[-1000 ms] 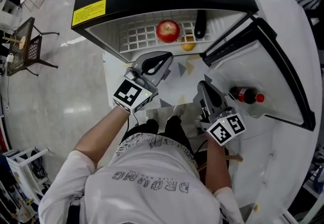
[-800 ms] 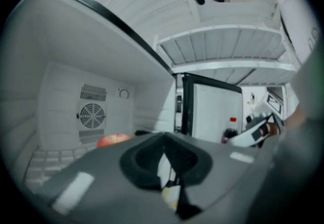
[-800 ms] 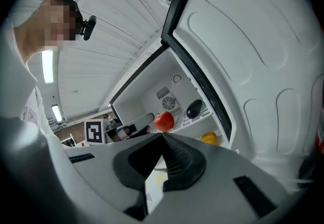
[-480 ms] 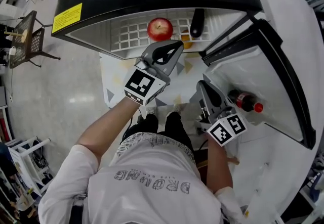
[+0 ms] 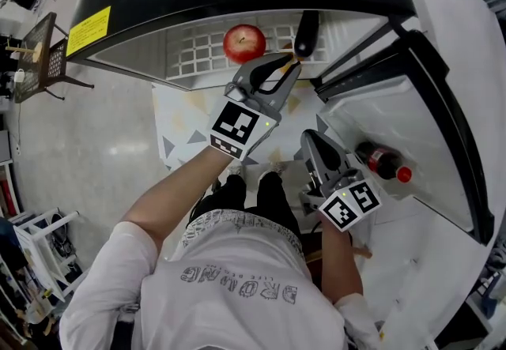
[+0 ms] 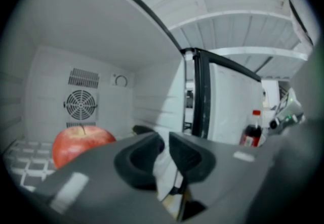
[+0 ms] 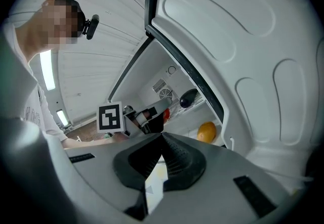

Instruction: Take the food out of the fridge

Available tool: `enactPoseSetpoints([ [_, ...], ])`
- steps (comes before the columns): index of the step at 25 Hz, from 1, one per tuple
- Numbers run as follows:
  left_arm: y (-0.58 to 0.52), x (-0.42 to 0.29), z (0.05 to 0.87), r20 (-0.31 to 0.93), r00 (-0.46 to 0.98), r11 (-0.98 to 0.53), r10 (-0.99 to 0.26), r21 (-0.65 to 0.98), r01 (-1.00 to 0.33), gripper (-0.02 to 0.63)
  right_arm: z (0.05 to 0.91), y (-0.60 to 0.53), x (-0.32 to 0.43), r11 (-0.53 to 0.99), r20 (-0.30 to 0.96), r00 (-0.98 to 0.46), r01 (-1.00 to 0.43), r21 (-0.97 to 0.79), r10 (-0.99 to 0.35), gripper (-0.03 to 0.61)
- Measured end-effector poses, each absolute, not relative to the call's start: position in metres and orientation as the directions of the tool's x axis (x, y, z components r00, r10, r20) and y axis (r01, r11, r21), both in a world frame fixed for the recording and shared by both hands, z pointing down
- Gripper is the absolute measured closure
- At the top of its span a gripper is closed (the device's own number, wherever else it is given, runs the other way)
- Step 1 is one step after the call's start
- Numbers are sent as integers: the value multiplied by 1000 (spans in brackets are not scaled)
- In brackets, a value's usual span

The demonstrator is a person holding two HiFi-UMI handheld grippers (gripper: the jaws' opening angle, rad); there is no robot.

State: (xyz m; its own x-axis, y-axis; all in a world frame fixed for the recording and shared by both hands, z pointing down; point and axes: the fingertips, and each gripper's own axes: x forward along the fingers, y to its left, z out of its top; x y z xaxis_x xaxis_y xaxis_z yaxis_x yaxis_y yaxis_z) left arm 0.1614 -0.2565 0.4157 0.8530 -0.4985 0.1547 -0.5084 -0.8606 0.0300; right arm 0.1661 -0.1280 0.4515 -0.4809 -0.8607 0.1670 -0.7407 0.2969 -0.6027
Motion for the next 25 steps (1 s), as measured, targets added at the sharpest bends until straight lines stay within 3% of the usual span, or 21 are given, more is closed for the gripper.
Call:
enactPoseSetpoints([
  [20,-278,191,429,232,758,-776,-610,15,-630,419,475,-122,170,289,176,-507,-705,-648,-844,578],
  [25,-284,194,435,277,713,-745,-644,-13,-667,413,479,-120,173,290,177,-513,-699,-654,-840,578],
])
